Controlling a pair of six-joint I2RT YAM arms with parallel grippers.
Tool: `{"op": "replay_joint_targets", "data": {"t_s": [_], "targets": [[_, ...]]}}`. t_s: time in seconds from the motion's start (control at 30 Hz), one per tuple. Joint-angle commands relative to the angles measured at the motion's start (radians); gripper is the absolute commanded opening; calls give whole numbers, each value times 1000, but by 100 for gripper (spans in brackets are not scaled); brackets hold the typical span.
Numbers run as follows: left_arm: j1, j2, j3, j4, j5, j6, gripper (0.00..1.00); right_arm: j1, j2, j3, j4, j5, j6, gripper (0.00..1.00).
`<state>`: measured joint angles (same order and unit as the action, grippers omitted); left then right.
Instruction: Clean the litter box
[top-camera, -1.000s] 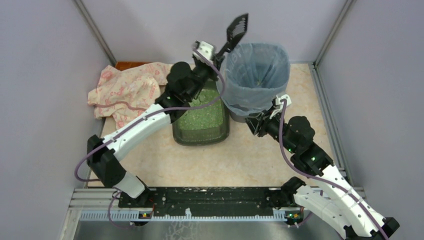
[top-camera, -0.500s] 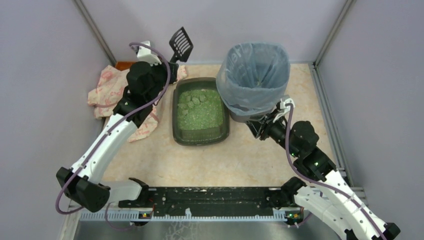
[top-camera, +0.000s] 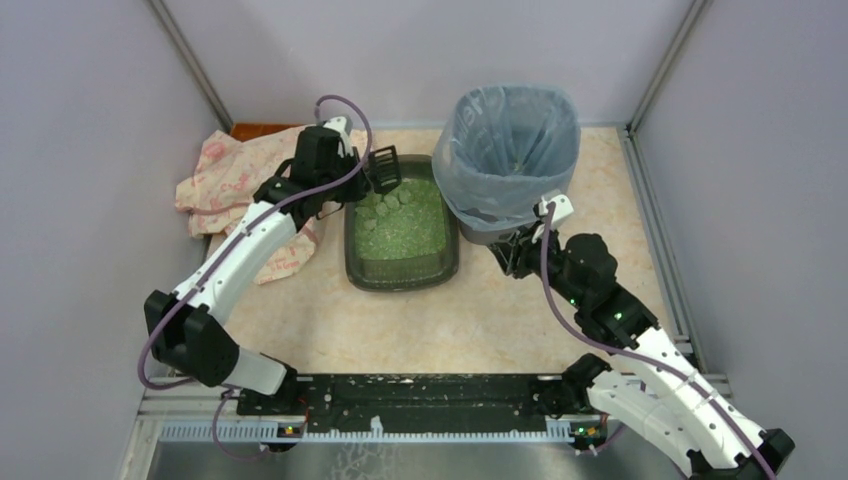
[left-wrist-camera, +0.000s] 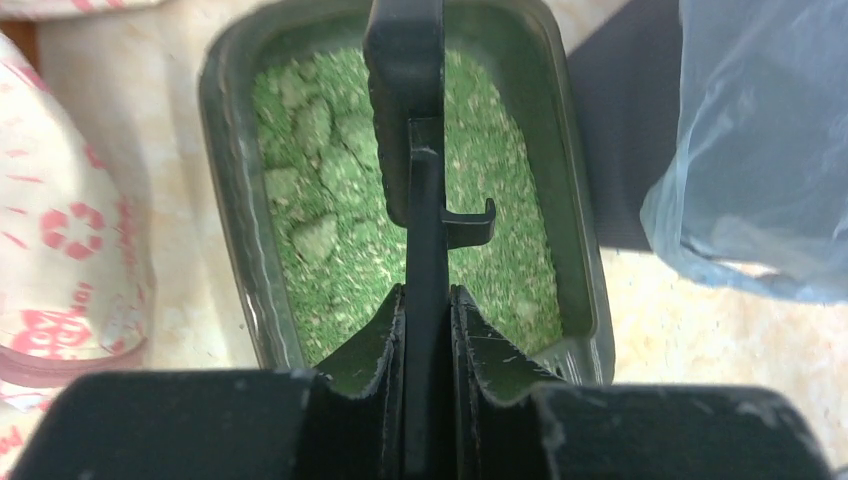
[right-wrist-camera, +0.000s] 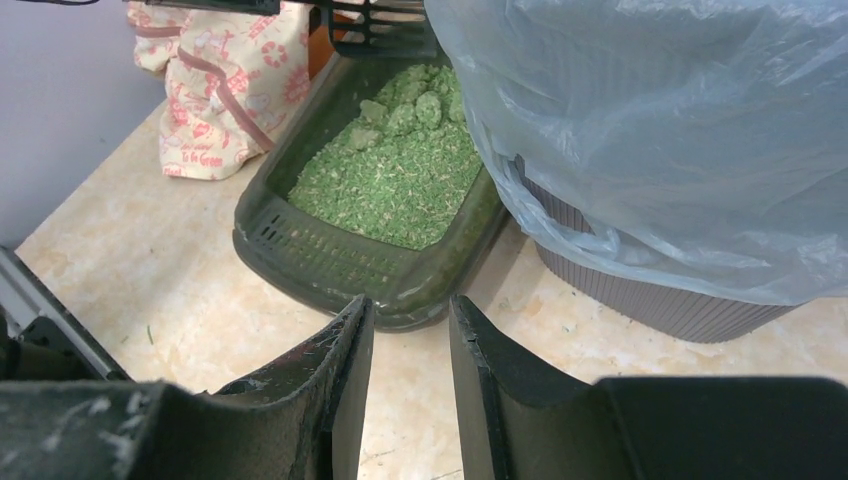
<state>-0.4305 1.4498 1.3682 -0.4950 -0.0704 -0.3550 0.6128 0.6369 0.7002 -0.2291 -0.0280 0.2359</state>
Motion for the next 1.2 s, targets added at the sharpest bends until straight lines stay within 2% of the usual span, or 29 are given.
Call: {"op": "replay_joint_targets", "data": {"t_s": [0.0, 0.13, 0.23, 0.4, 0.63, 0.7, 0.8, 0.87, 1.03, 1.17], "targets": [[-2, -35, -81, 33, 113, 3, 0, -2, 22, 32, 26, -2, -34, 35], [-6, -37, -135, 58, 80, 16, 0, -2, 19, 27, 30, 15, -44, 35], [-9, 6, -92, -17, 1, 4, 0, -1, 27, 23, 37, 7, -36, 35], [-19, 70, 5, -136, -26, -56, 0, -2, 44, 4, 73, -8, -18, 35], [-44, 125, 60, -147, 47, -287, 0, -2, 55, -5, 90, -8, -21, 35], [-59, 114, 34, -129, 38, -391, 0, -2, 55, -4, 82, 0, -28, 35], [-70, 57, -83, -33, 30, -549, 0, -2, 51, -6, 80, 3, -32, 35], [-73, 11, -162, 14, -27, -640, 0, -2, 45, -9, 81, 1, -30, 35], [-82, -66, -275, 4, -172, -785, 0, -2, 40, -14, 87, 4, -30, 35], [-83, -94, -353, 14, -203, -865, 0, -3, 40, -6, 89, -1, -33, 35]]}}
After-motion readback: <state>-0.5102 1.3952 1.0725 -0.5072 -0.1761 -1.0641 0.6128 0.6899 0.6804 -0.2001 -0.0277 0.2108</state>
